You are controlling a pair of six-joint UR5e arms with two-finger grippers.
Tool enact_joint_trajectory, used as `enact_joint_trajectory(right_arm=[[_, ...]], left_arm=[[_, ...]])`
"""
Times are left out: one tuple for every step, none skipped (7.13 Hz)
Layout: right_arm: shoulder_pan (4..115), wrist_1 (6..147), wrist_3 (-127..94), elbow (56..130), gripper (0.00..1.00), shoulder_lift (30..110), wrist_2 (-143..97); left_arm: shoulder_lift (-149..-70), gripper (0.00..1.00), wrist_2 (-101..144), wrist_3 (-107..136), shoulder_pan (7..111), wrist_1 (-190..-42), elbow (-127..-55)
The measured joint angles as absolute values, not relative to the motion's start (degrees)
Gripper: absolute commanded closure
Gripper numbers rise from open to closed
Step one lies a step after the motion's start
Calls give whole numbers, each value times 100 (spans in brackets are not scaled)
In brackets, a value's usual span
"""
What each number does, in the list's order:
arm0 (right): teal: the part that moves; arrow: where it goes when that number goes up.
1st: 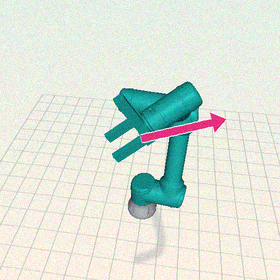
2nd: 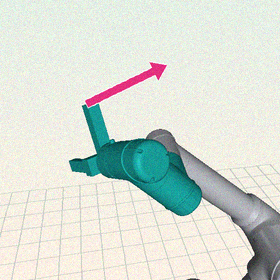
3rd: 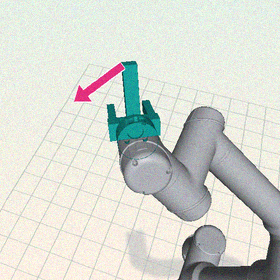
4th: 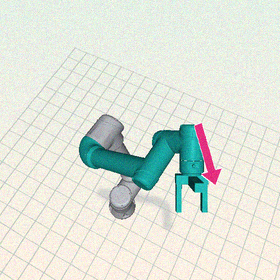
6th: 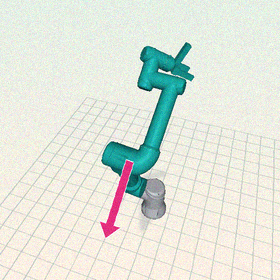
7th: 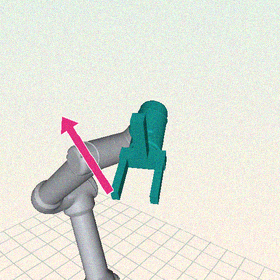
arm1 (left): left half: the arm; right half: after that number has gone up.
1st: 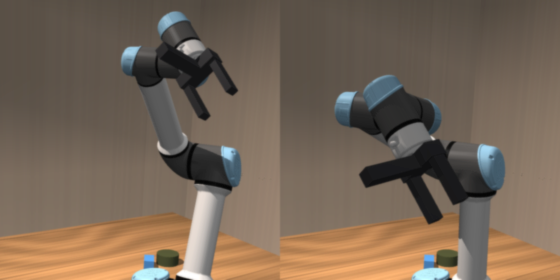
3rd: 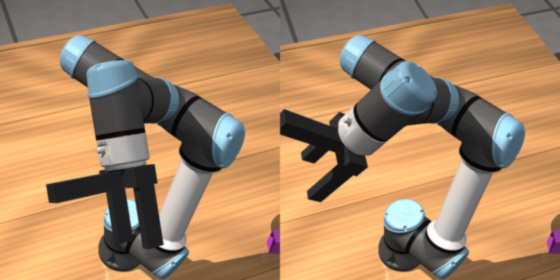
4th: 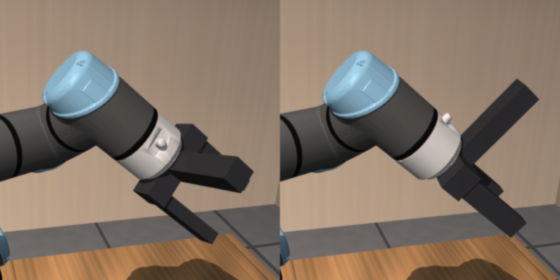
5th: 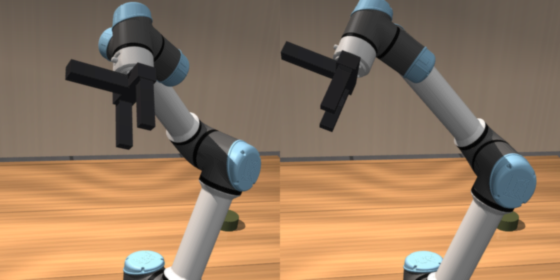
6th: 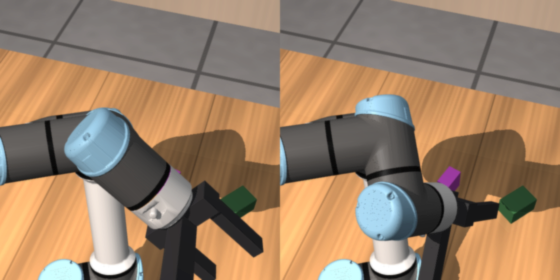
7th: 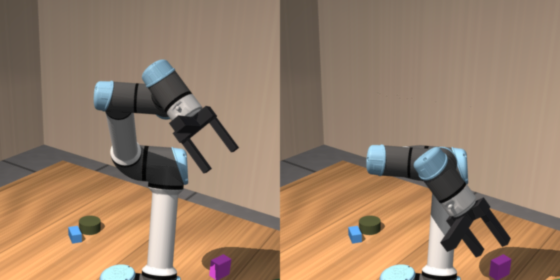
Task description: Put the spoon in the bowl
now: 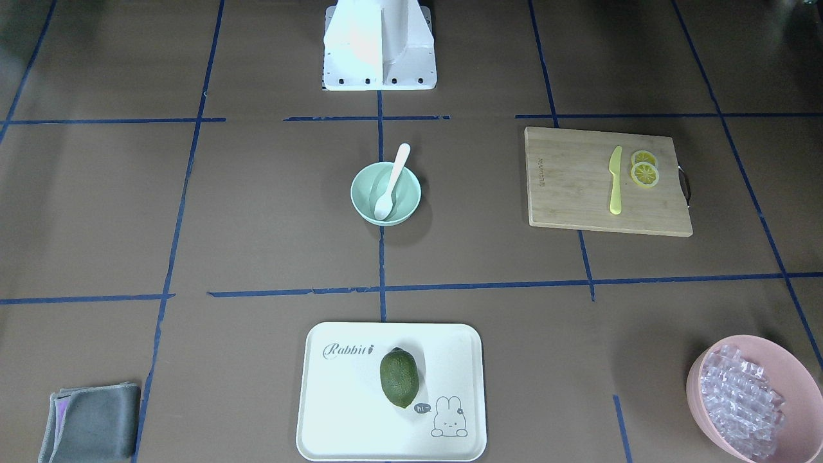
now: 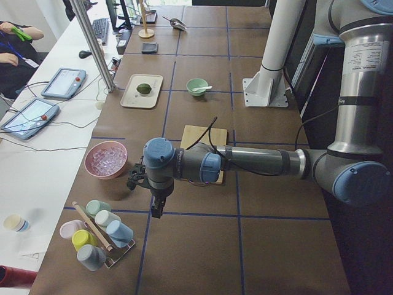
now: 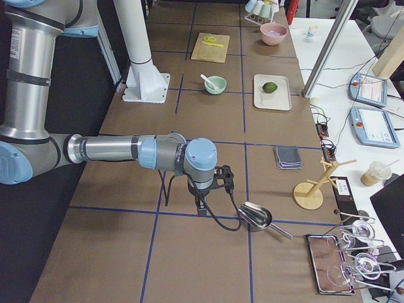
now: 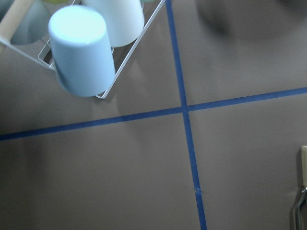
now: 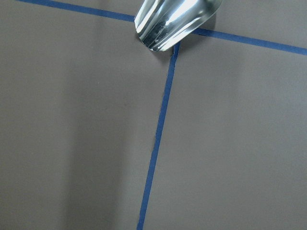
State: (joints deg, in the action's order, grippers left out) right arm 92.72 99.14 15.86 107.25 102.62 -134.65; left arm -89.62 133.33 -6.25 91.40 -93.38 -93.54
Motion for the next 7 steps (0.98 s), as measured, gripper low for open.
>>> enact_joint_trajectory(right_arm=[[9271, 9914, 1584, 10727, 0, 10261, -13465], [9267, 9914, 1583, 10725, 0, 10263, -13465], [9267, 9914, 1582, 10724, 0, 10265, -13467], [9269, 9914, 1582, 10723, 0, 10265, -13471], [9271, 9914, 1582, 10720, 0, 10265, -13473], [9270, 9914, 1582, 10717, 0, 10266, -13473], [9269, 9914, 1582, 10717, 0, 10266, -13473]], left_arm=[[-8945, 0, 13333, -626, 9140, -9336, -9351], [-8936, 0, 13333, -625, 9140, -9334, -9345], [-8933, 0, 13333, -624, 9141, -9334, -9340], [-8909, 0, 13333, -624, 9141, -9334, -9344], [-8865, 0, 13333, -624, 9141, -9334, -9368], [-8835, 0, 13333, -624, 9141, -9336, -9400], [-8822, 0, 13333, -624, 9141, -9340, -9414]])
